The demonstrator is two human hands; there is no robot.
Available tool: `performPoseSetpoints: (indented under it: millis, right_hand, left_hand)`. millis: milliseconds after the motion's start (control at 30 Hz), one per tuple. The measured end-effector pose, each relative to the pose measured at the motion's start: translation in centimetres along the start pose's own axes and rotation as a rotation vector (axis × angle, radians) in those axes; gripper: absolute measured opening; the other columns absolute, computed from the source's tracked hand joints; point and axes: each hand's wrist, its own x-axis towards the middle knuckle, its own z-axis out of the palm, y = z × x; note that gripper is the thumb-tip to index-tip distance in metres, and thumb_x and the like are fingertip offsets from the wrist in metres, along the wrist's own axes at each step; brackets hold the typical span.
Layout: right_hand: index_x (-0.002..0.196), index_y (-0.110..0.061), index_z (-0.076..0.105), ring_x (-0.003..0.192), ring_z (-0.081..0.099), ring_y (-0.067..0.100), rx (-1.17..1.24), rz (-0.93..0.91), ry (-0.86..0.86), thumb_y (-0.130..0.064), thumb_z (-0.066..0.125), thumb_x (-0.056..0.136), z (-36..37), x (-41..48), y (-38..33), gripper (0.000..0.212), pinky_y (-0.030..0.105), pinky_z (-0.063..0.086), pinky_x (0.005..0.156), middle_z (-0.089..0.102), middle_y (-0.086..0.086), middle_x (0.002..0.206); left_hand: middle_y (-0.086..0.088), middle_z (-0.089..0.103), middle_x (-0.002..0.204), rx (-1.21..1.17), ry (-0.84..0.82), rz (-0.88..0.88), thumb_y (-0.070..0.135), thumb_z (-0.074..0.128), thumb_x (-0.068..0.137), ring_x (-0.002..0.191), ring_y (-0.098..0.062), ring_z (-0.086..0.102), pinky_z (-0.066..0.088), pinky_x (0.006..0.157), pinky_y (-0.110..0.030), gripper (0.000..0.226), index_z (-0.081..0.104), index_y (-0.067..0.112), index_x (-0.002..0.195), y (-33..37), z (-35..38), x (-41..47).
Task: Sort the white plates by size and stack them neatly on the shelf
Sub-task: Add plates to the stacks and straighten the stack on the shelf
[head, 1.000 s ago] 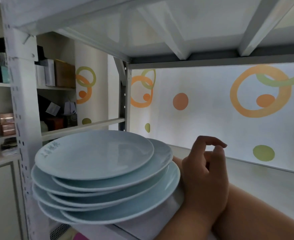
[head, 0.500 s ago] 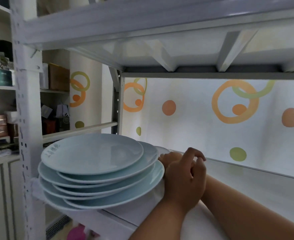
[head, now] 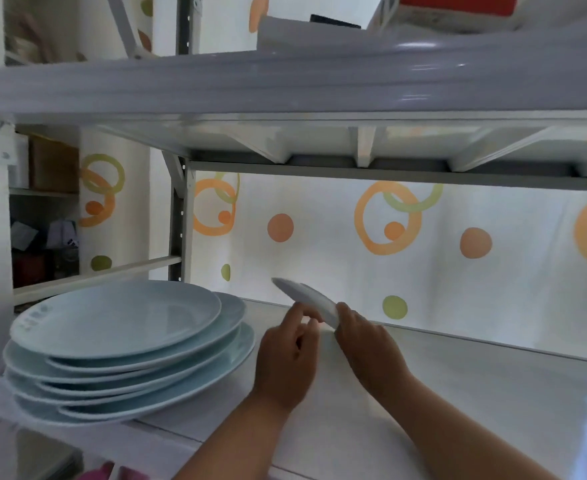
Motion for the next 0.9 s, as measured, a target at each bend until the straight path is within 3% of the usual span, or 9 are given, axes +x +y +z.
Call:
performPoseSetpoints:
  millis: [67,167,233,333,433,500,567,700,900]
  right_hand:
    - [0.115,-0.004,0.046,0.075,0.056,0.031,0.144,0.093,0.087,-0.009,0.032,0.097,-1.0,-0.7,0.0,0.023,0.03,0.038,0.065,0.06,0.016,0.089]
    - [0.088,-0.009,0.045,0.05,0.046,0.028,0.242,0.169,0.395,-0.006,0.04,0.094,-2.7,-2.0,0.3,0.007,0.021,0.031,0.046,0.043,0.001,0.054]
    - [0.08,-0.009,0.039,0.046,0.039,0.021,0.303,0.23,0.431,-0.004,0.042,0.092,-4.0,-2.9,0.6,0.014,0.017,0.029,0.041,0.036,-0.003,0.05]
    - [0.086,-0.003,0.047,0.065,0.056,0.034,0.47,0.336,0.458,-0.008,0.042,0.092,-6.9,-4.4,0.7,0.009,0.035,0.054,0.049,0.047,0.005,0.062]
    - [0.099,-0.003,0.05,0.08,0.064,0.035,0.651,0.456,0.448,-0.009,0.042,0.092,-10.3,-5.5,0.6,0.012,0.027,0.056,0.042,0.059,0.014,0.089]
    - [0.107,-0.006,0.051,0.081,0.066,0.033,0.772,0.516,0.441,-0.008,0.041,0.091,-12.5,-6.1,0.8,0.019,0.03,0.058,0.047,0.059,0.015,0.102]
    - [0.111,-0.01,0.049,0.079,0.068,0.035,0.888,0.547,0.449,-0.006,0.04,0.09,-14.7,-7.0,0.7,0.024,0.037,0.059,0.052,0.058,0.016,0.109]
    - [0.111,-0.006,0.048,0.052,0.07,0.03,1.044,0.59,0.471,-0.006,0.036,0.091,-18.5,-8.6,1.2,0.024,0.04,0.06,0.057,0.059,0.021,0.109]
    - [0.117,0.001,0.051,0.046,0.068,0.026,0.937,0.652,0.606,-0.008,0.037,0.092,-23.7,-11.7,4.8,0.03,0.042,0.06,0.057,0.06,0.021,0.111]
  left_hand:
    - [0.011,0.049,0.045,0.001,-0.003,-0.023,0.038,0.032,0.085,0.039,-0.01,0.041,0.025,0.043,-0.015,0.018,0.048,0.037,0.079,-0.2,0.1,-0.2]
    - [0.008,0.047,0.043,-0.007,-0.017,-0.048,0.039,0.032,0.084,0.037,-0.011,0.038,0.025,0.043,-0.021,0.018,0.049,0.036,0.08,-0.3,0.2,-0.4]
    - [0.006,0.044,0.041,-0.026,-0.037,-0.066,0.039,0.034,0.084,0.037,-0.011,0.034,0.026,0.045,-0.026,0.018,0.05,0.034,0.08,-0.2,0.5,-0.4]
    - [0.003,0.04,0.039,-0.104,-0.054,-0.126,0.037,0.038,0.082,0.039,-0.01,0.033,0.029,0.048,-0.028,0.017,0.054,0.032,0.081,0.5,0.9,-0.5]
    - [0.0,0.044,0.04,-0.216,-0.072,-0.229,0.031,0.039,0.082,0.039,-0.012,0.039,0.033,0.046,-0.025,0.017,0.056,0.029,0.081,2.4,1.4,-0.1]
    - [0.0,0.044,0.041,-0.351,-0.053,-0.33,0.025,0.041,0.086,0.036,-0.011,0.036,0.028,0.044,-0.023,0.016,0.056,0.027,0.08,4.3,1.8,0.4]
    - [-0.004,0.042,0.044,-0.476,-0.034,-0.418,0.017,0.04,0.092,0.034,-0.01,0.033,0.024,0.042,-0.021,0.019,0.053,0.023,0.081,6.3,2.4,0.9]
    - [-0.007,0.04,0.051,-0.611,-0.031,-0.483,0.016,0.038,0.093,0.034,-0.009,0.033,0.022,0.039,-0.018,0.017,0.051,0.02,0.082,10.6,3.8,1.1]
    - [-0.006,0.044,0.053,-0.701,-0.102,-0.474,0.017,0.036,0.094,0.036,-0.009,0.034,0.024,0.04,-0.019,0.017,0.051,0.022,0.09,15.8,7.0,-0.6]
